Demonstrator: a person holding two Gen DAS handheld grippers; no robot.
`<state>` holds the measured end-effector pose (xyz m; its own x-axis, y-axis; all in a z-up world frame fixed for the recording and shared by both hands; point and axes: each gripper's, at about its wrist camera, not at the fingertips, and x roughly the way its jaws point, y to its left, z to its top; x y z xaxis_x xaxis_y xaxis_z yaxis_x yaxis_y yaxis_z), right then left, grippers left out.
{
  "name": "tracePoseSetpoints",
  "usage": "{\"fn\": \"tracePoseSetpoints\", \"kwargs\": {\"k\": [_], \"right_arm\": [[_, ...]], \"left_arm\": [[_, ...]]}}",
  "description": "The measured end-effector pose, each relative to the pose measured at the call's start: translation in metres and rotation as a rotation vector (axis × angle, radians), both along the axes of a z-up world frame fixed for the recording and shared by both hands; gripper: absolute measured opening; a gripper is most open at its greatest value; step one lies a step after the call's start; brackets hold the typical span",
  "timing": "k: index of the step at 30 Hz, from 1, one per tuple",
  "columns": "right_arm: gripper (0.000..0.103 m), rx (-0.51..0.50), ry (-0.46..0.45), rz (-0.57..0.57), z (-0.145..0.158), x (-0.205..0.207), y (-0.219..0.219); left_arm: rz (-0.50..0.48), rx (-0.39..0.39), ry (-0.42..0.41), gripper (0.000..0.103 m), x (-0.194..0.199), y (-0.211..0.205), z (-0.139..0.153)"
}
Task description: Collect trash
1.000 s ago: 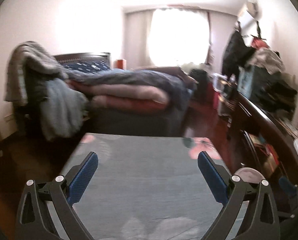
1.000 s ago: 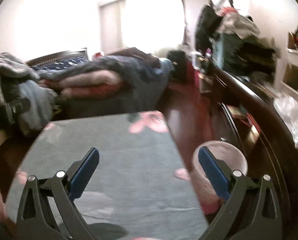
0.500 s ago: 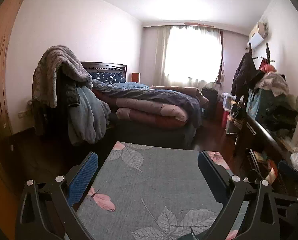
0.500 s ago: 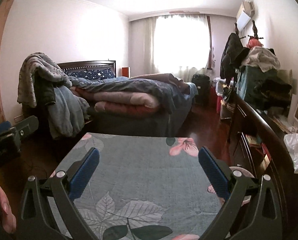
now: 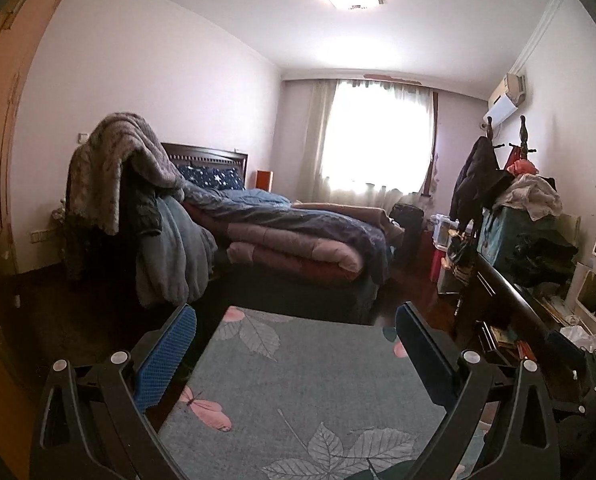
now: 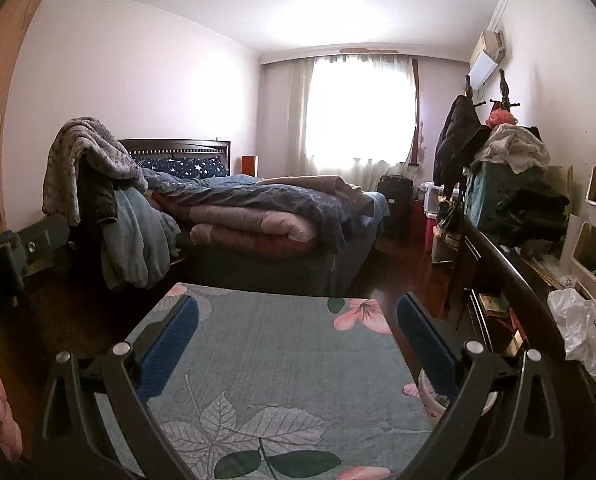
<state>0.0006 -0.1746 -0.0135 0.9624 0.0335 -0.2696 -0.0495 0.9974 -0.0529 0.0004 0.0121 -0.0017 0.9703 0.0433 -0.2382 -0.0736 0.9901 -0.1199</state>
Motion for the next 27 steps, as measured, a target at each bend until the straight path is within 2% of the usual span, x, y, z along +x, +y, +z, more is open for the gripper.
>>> {"fn": "tracePoseSetpoints", "kwargs": {"k": [7,14,27], "right_arm": [[0.100,0.017,-0.008,-0.012,0.001,-0.005,-0.007],[0.100,0.022,-0.010,-0.021,0.001,-0.007,-0.010],[0.100,0.028,-0.012,-0.020,-0.001,-0.010,-0.012]], "left_arm": [[0.007,0.001,0.014,0.099,-0.001,-0.003,0.001],[-0.010,-0.036,0.035,0.099,0.002,0.003,0.001],[-0.006,-0.026,0.043,0.099,0.000,-0.003,-0.002]]}}
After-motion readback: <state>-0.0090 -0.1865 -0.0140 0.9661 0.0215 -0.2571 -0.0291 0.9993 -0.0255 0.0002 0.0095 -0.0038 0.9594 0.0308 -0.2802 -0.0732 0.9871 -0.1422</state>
